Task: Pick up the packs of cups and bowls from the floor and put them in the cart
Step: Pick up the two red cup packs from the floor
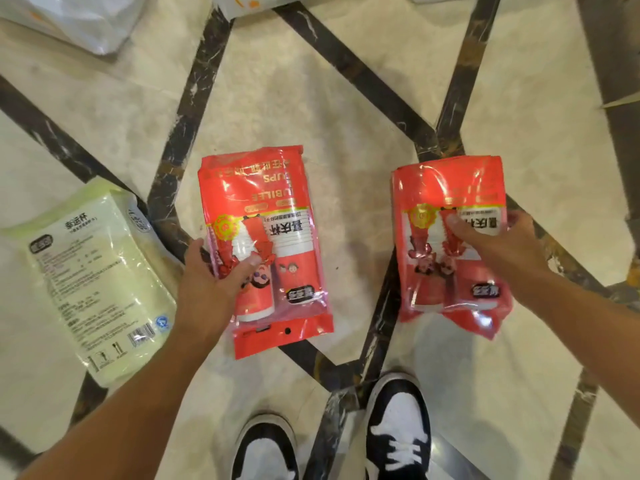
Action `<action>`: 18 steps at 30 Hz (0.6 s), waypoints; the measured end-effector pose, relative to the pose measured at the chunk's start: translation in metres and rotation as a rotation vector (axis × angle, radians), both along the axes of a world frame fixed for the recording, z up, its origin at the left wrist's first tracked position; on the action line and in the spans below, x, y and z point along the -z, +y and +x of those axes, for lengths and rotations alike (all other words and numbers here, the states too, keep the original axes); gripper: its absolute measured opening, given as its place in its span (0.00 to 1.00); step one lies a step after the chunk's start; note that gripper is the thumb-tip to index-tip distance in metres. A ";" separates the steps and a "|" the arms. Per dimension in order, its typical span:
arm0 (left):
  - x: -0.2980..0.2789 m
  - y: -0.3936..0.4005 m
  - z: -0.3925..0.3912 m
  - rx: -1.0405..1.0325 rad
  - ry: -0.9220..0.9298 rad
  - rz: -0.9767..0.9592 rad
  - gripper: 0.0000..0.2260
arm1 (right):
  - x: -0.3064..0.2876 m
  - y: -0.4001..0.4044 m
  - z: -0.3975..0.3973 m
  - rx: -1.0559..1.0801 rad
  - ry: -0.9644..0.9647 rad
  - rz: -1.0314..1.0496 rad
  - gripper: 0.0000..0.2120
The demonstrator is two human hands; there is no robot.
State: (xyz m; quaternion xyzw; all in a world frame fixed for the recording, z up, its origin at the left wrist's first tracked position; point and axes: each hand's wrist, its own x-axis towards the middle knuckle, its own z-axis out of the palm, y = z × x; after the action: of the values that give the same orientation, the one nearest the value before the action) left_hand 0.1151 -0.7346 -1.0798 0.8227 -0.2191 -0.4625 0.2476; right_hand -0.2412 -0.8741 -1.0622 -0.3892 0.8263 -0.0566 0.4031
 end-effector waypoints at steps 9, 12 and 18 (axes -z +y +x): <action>-0.022 0.001 -0.019 -0.099 0.081 0.083 0.35 | -0.011 0.032 0.018 0.177 -0.094 0.031 0.39; -0.048 -0.003 -0.026 -0.137 0.076 0.024 0.37 | -0.031 0.032 0.020 0.137 -0.081 -0.003 0.39; -0.144 -0.028 -0.026 -0.067 0.163 -0.214 0.42 | -0.126 0.011 0.026 0.194 -0.388 -0.049 0.33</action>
State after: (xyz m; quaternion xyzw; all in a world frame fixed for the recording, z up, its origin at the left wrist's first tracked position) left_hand 0.0889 -0.7626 -0.9357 0.7580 -0.2187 -0.4935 0.3662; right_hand -0.2151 -0.8633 -0.9359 -0.2993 0.7653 -0.1892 0.5375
